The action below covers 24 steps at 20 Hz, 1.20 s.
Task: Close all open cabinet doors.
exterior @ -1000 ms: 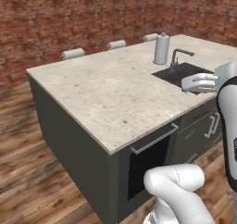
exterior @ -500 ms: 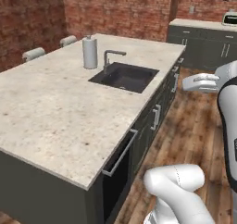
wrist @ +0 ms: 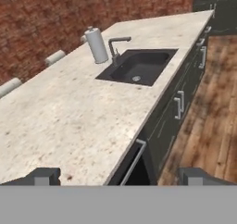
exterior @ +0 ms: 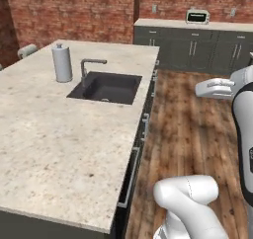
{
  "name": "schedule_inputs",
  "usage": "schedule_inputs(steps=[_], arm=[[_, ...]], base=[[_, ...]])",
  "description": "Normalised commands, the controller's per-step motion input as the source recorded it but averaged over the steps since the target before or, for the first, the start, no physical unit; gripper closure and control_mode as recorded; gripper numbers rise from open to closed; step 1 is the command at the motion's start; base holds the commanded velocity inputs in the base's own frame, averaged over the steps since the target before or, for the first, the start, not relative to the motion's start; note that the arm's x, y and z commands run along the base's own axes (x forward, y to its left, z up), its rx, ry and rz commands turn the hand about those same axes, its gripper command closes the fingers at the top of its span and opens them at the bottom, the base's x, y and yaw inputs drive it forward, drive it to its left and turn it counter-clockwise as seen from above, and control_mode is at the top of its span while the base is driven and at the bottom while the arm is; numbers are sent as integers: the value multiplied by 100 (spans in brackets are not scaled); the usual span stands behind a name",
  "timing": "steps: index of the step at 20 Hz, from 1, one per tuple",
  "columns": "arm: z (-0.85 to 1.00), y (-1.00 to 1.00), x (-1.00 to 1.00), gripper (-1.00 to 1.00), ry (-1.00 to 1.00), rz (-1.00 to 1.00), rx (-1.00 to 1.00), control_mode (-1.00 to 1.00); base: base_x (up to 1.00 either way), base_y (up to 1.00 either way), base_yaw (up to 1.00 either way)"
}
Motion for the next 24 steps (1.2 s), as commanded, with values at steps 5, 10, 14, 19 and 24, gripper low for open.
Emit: schedule_inputs(steps=[5,10,14,19,24], arm=[[0,0,0,-100,0,0,0,100],[0,0,0,-100,0,0,0,100],[0,0,0,-100,0,0,0,100],[0,0,0,-100,0,0,0,100],[0,0,0,-100,0,0,0,100]], base=[[19,44,-33],[50,7,-33],[50,-16,-30],[66,-20,-21],[76,-15,-14]])
